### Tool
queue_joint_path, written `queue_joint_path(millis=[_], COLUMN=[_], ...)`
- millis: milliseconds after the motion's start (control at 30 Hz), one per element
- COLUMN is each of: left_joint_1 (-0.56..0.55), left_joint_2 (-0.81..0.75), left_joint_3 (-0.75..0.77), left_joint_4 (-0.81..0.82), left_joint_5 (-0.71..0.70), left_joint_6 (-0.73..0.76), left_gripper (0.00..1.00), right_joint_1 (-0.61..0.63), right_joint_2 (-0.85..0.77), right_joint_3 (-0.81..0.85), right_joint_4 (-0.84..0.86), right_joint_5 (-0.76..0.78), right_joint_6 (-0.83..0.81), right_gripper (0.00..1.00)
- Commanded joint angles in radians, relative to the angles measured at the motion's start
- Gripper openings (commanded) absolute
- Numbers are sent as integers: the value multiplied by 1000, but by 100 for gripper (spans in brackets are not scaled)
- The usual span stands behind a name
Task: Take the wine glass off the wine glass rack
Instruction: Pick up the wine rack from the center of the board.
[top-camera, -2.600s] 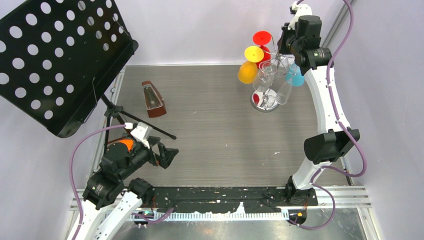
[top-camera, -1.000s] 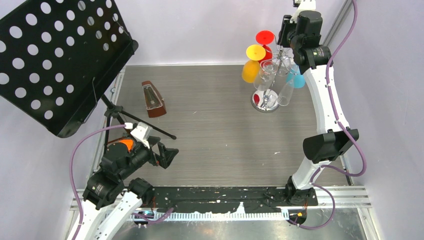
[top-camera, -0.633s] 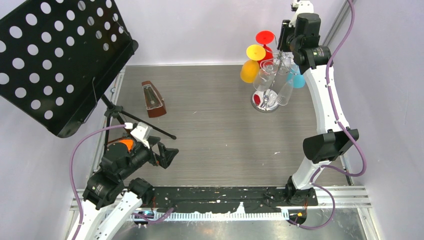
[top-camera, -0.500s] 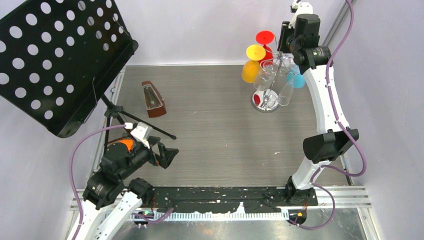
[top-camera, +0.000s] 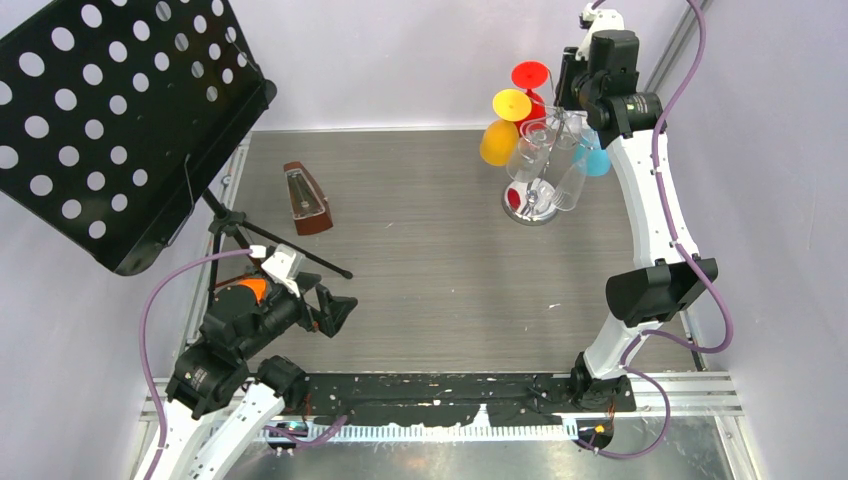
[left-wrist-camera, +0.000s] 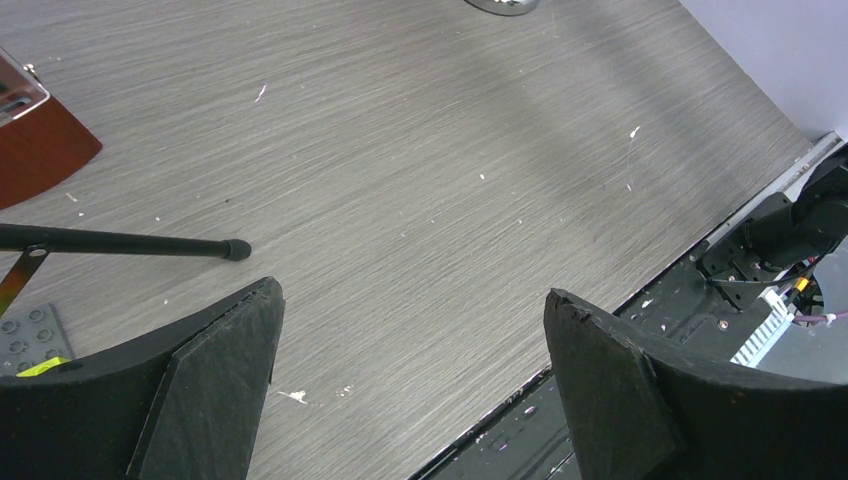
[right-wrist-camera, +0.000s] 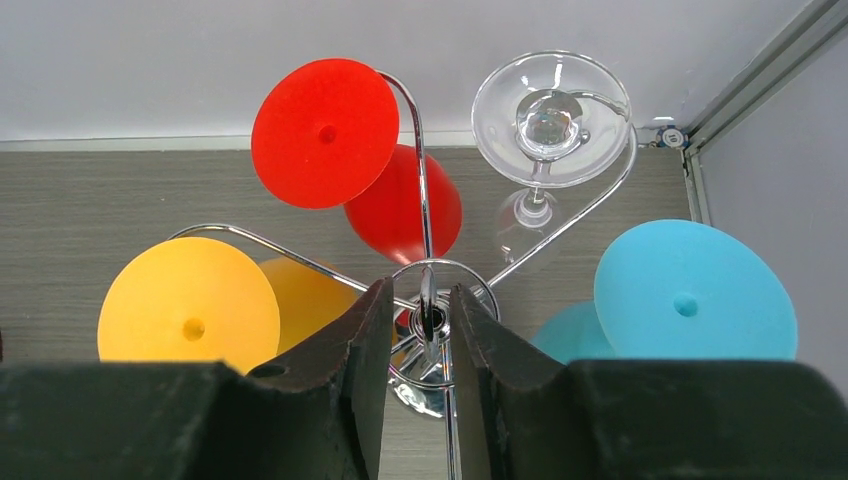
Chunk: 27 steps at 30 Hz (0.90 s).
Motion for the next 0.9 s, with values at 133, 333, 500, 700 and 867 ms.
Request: queue_joint_path(millis=[133,333,500,700,867], left_joint_1=[-1,-1,-1,-1,-1], left_joint_2=[-7,-7,-6,-2,-1], left_joint_3=[-3,-3,-3,-3,-3], left_joint_4=[40,39,40,40,40], left_joint_5=[13,12,11,12,12], left_joint_6=[0,0,0,0,0], left_gripper=[99,99,99,99,99], right_joint_1=[5,5,6,5,6], right_joint_2=[4,10,16,27,35], right_joint_3=[44,43,47,50,54], right_joint_4=[6,5,7,8,9], right_joint_5=[-13,-9,-6,2,11], right_joint_6=[13,11,8,7,9], right_gripper=[31,27,24,17,9])
